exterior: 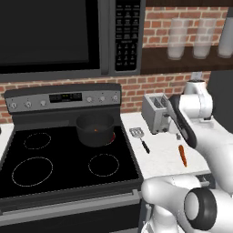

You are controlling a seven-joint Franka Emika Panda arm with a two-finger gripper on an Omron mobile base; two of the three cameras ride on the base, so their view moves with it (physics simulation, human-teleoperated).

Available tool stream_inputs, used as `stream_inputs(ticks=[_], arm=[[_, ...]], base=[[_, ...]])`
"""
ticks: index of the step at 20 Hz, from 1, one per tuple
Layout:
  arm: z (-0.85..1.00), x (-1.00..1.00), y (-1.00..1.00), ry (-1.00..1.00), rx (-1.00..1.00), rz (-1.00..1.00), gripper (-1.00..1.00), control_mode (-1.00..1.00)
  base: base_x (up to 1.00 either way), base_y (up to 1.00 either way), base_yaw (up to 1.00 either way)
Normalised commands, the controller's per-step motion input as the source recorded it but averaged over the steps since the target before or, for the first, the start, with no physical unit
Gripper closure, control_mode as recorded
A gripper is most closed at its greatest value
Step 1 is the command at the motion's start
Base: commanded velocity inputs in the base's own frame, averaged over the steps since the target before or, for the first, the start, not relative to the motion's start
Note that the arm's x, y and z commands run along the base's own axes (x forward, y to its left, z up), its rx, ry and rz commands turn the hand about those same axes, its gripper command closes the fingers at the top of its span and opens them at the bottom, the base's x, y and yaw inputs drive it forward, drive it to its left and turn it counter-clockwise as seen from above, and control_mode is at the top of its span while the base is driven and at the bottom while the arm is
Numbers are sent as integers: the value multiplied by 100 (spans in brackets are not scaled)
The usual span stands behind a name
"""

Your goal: Put the carrot and carrot in the pot. Retrieve the spatula and lightly stir the vegetables in the pot.

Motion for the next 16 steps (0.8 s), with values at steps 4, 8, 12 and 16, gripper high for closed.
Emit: stream_inputs(ticks=[4, 8, 12, 16], arm=[[-47, 0, -41, 0, 0, 0, -100, -100], [-44, 14, -46, 0, 0, 0, -100, -100], [-36, 20, -46, 0, 0, 0, -100, -100], [-32, 41, -18, 0, 0, 0, -100, -100]], base=[[0, 0, 0], [0, 0, 0], [0, 0, 0], [0, 0, 0]])
